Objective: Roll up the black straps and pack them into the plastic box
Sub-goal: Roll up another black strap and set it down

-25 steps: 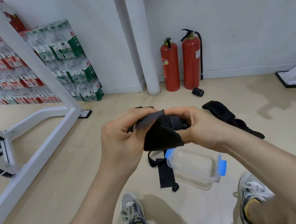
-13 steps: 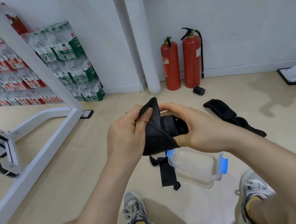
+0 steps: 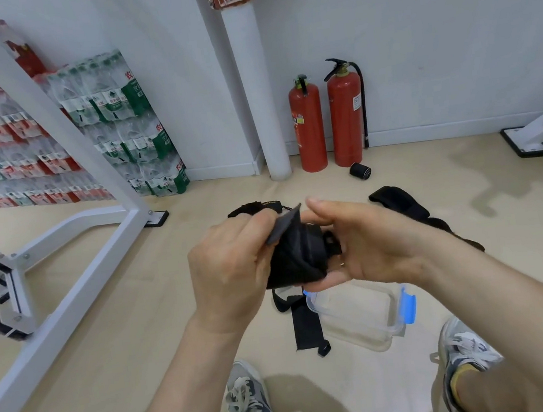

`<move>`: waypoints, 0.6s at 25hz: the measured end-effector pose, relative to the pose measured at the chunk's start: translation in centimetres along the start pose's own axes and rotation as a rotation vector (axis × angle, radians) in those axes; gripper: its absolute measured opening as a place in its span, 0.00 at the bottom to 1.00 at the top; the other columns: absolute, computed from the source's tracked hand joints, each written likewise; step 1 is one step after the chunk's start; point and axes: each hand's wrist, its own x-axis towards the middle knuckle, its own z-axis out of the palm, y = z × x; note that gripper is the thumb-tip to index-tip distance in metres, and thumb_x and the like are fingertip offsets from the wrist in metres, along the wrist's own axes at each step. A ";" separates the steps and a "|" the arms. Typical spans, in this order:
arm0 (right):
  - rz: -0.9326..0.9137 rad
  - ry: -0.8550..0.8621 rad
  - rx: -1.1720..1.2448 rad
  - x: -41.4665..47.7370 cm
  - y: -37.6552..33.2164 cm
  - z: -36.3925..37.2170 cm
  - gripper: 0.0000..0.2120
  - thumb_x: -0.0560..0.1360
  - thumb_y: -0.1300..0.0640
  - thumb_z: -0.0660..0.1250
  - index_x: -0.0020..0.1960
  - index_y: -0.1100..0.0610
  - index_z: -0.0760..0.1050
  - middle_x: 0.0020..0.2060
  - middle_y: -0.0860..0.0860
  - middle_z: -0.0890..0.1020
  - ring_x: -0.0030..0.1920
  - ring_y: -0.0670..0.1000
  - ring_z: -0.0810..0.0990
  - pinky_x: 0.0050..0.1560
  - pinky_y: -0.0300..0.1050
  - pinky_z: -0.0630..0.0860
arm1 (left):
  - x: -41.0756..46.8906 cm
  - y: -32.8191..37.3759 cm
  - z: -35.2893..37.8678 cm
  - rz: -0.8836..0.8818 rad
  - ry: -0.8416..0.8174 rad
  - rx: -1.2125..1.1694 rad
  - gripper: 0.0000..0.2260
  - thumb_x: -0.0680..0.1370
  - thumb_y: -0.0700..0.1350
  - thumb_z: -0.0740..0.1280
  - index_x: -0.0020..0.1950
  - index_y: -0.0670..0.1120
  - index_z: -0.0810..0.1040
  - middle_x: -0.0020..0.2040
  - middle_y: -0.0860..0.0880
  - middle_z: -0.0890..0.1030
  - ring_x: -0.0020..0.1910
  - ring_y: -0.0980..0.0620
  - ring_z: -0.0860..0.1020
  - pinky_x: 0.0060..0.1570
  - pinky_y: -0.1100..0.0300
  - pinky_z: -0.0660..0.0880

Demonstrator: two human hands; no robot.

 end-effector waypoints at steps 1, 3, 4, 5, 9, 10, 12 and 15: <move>-0.035 0.076 -0.028 0.4 0.3 -0.1 0.10 0.79 0.58 0.64 0.57 0.58 0.82 0.47 0.59 0.83 0.47 0.57 0.84 0.55 0.63 0.80 | 0.0 0.1 0.1 -0.022 -0.038 -0.057 0.04 0.79 0.43 0.66 0.49 0.52 0.77 0.34 0.48 0.74 0.33 0.45 0.74 0.33 0.53 0.73; -0.142 0.172 -0.110 0.9 0.8 -0.2 0.12 0.79 0.67 0.62 0.57 0.58 0.81 0.50 0.61 0.83 0.48 0.57 0.82 0.57 0.65 0.78 | 0.2 0.7 0.4 -0.295 -0.143 -0.328 0.06 0.77 0.45 0.69 0.47 0.56 0.83 0.36 0.53 0.73 0.37 0.54 0.74 0.39 0.64 0.70; -0.187 0.204 -0.122 1.0 0.8 -0.1 0.14 0.77 0.71 0.63 0.57 0.58 0.80 0.50 0.59 0.83 0.47 0.55 0.82 0.57 0.62 0.79 | 0.3 0.9 0.5 -0.484 -0.181 -0.489 0.09 0.76 0.42 0.71 0.43 0.57 0.84 0.37 0.56 0.73 0.38 0.58 0.74 0.40 0.68 0.69; -0.215 0.242 -0.115 1.0 0.7 0.1 0.15 0.76 0.72 0.65 0.57 0.57 0.78 0.50 0.57 0.83 0.45 0.54 0.83 0.54 0.59 0.81 | 0.4 0.9 0.6 -0.650 -0.188 -0.610 0.11 0.75 0.38 0.73 0.40 0.55 0.84 0.37 0.57 0.73 0.38 0.61 0.74 0.40 0.70 0.69; -0.273 0.348 -0.189 1.4 0.9 0.7 0.17 0.73 0.72 0.70 0.57 0.56 0.76 0.50 0.56 0.80 0.45 0.55 0.83 0.51 0.54 0.83 | 1.0 1.0 0.4 -0.928 -0.101 -0.789 0.12 0.73 0.32 0.73 0.36 0.48 0.84 0.42 0.59 0.78 0.41 0.64 0.78 0.39 0.70 0.73; -0.296 0.358 -0.238 1.4 1.1 1.0 0.17 0.73 0.71 0.71 0.58 0.56 0.77 0.50 0.55 0.79 0.45 0.55 0.83 0.51 0.53 0.83 | 1.1 1.2 0.3 -0.954 -0.075 -0.821 0.11 0.72 0.31 0.73 0.36 0.47 0.84 0.45 0.57 0.79 0.41 0.64 0.79 0.38 0.71 0.74; -0.339 0.373 -0.311 1.4 1.4 1.4 0.18 0.72 0.71 0.71 0.58 0.56 0.78 0.50 0.53 0.79 0.43 0.53 0.83 0.50 0.47 0.83 | 0.9 1.3 0.4 -1.018 -0.024 -0.879 0.10 0.71 0.30 0.73 0.37 0.44 0.84 0.48 0.53 0.80 0.41 0.65 0.80 0.37 0.71 0.75; -0.396 0.384 -0.347 1.0 1.2 1.7 0.19 0.71 0.73 0.71 0.57 0.55 0.79 0.47 0.51 0.81 0.41 0.48 0.82 0.45 0.41 0.82 | 0.3 1.0 0.9 -1.104 0.033 -0.988 0.10 0.70 0.30 0.74 0.41 0.45 0.84 0.51 0.48 0.82 0.51 0.50 0.84 0.49 0.53 0.82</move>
